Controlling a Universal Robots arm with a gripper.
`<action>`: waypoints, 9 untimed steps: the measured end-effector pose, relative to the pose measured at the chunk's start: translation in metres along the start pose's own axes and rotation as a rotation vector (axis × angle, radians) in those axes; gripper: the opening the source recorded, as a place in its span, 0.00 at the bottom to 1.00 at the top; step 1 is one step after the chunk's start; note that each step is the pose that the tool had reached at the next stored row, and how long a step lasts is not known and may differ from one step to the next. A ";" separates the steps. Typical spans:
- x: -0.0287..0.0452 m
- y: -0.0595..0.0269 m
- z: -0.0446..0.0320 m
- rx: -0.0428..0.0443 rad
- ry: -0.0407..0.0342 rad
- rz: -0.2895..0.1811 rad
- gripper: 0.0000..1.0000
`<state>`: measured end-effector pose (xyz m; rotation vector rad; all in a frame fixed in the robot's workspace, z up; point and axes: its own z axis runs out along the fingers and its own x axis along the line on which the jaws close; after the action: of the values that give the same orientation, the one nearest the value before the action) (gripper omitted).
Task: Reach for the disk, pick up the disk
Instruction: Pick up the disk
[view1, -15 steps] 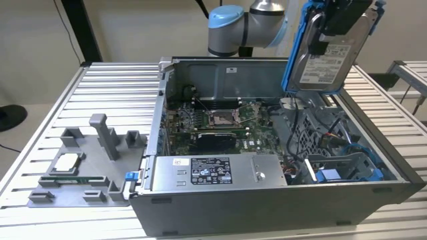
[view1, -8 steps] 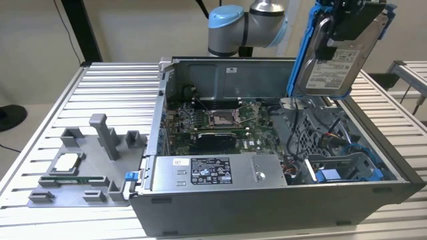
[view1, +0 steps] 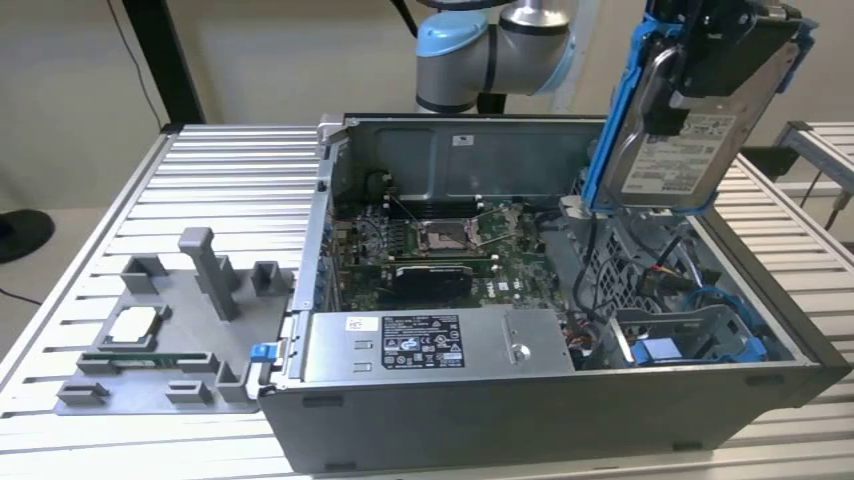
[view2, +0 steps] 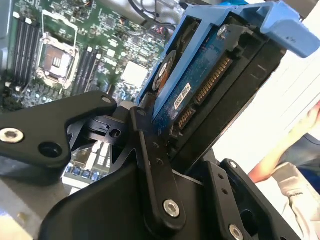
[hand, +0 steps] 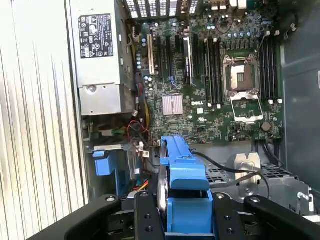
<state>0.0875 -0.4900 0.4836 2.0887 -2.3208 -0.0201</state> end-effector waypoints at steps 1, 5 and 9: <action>0.0025 -0.0003 0.0001 0.0000 0.0000 0.000 0.00; 0.0131 -0.0018 0.0002 0.0000 0.0000 0.000 0.00; 0.0235 -0.0040 0.0003 0.0000 0.0002 0.000 0.00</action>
<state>0.0890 -0.5138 0.4833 2.0887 -2.3206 -0.0199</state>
